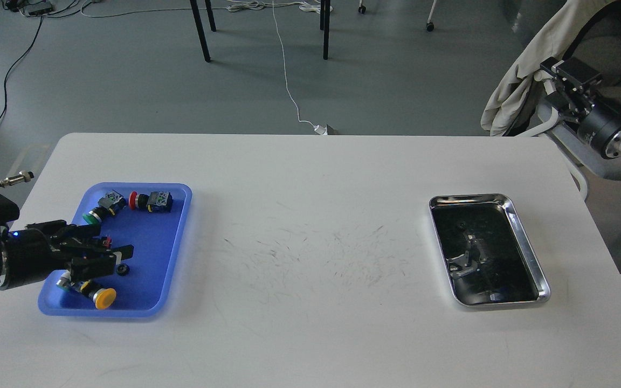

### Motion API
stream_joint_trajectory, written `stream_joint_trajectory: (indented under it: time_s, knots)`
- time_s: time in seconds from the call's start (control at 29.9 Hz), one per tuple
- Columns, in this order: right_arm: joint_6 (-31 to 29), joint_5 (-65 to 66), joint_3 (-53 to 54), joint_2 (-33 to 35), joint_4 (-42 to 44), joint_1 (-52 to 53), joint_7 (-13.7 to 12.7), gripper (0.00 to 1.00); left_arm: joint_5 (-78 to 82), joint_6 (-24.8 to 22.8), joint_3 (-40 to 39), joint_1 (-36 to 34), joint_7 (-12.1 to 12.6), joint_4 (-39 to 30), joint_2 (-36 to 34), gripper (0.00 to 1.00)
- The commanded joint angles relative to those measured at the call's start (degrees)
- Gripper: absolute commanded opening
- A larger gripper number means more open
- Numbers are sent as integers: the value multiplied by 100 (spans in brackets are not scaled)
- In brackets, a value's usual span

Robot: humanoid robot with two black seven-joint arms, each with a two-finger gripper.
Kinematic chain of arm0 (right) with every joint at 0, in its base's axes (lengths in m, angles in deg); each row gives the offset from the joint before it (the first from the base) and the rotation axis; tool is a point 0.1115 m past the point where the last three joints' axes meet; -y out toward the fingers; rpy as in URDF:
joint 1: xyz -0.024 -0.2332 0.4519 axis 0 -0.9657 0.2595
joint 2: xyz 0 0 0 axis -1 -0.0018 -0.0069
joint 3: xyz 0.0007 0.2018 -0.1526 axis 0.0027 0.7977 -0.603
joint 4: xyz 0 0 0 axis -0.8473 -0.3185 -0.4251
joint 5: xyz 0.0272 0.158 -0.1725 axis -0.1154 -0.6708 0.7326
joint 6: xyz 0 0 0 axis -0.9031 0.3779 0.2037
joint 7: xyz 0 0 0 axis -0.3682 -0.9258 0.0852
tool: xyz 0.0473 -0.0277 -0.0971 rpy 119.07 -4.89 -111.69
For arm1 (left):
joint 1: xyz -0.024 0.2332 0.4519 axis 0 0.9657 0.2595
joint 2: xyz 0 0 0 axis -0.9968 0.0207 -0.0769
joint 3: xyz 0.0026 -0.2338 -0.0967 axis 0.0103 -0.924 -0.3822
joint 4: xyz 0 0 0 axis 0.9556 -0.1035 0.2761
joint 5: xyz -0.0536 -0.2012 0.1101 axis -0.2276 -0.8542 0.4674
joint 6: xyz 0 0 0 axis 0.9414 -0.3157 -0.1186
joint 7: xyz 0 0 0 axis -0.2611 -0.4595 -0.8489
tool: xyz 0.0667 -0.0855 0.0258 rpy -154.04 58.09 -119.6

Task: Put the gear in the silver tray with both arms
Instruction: 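Move the left gripper down into the blue tray toward another part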

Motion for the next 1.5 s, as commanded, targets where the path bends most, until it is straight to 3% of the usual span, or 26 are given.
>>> stream_joint_trajectory:
  time_s: [0.0,0.3,0.67,1.3,1.4,1.47]
  knots:
    - [19,1,-1,-10,-5,9,0,84,449,-43,20,-140,-1,78,308,98]
    - [19,1,-1,17,-13,18,0,84,1004,-228,38,-184,-1,579,748,97]
    - [28,10,-10,17,-5,9,0,84,1066,-202,117,-106,-1,1124,977,87]
    - [28,19,-27,-10,-5,1,0,84,1101,-140,73,150,-1,1098,933,77]
    - [28,19,-27,-10,-5,1,0,84,1136,-114,99,220,-1,1107,942,72]
    - [28,19,-27,-10,-5,1,0,84,1154,-114,108,246,-1,1107,960,62]
